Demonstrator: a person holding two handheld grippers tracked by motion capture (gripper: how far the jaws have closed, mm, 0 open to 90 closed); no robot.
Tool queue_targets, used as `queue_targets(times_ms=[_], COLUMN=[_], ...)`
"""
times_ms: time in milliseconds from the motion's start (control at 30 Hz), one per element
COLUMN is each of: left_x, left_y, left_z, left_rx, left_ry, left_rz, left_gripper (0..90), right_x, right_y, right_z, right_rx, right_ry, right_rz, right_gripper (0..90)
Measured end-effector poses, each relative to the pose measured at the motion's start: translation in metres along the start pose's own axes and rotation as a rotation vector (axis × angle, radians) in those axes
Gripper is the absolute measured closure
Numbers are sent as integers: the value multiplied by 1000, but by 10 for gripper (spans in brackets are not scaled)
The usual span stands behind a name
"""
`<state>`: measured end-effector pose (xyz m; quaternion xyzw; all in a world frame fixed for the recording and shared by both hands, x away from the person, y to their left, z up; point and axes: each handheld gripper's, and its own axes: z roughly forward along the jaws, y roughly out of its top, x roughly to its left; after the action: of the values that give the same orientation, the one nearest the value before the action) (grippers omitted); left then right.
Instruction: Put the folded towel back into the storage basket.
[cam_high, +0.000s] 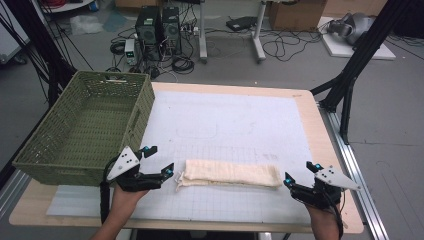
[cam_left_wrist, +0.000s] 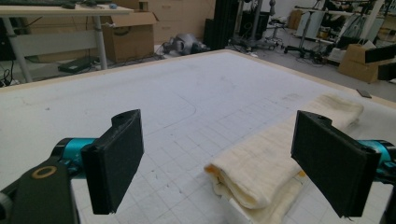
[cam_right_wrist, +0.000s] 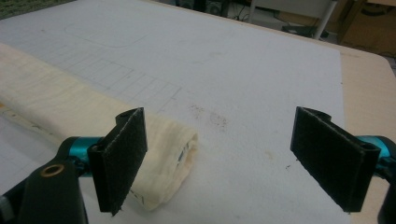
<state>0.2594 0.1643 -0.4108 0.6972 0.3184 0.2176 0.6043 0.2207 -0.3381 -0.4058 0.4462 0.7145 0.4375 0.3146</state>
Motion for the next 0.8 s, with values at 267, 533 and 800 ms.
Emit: queue_targets(times_ms=[267,533,800], left_x=[0,-3,-4], left_y=[0,1,2], left_z=[-1,-1,0], left_rx=[8,19,29], left_ry=[4,0,-9], left_rz=[9,11,5], left_gripper=[174,175,175], right_x=[1,2,3], right_y=[1,1,1], right_z=[1,2,4], right_rx=[-5,-4,-2], right_ry=[12,23,27], right_rz=[13,20,22], right_gripper=[172,172,172])
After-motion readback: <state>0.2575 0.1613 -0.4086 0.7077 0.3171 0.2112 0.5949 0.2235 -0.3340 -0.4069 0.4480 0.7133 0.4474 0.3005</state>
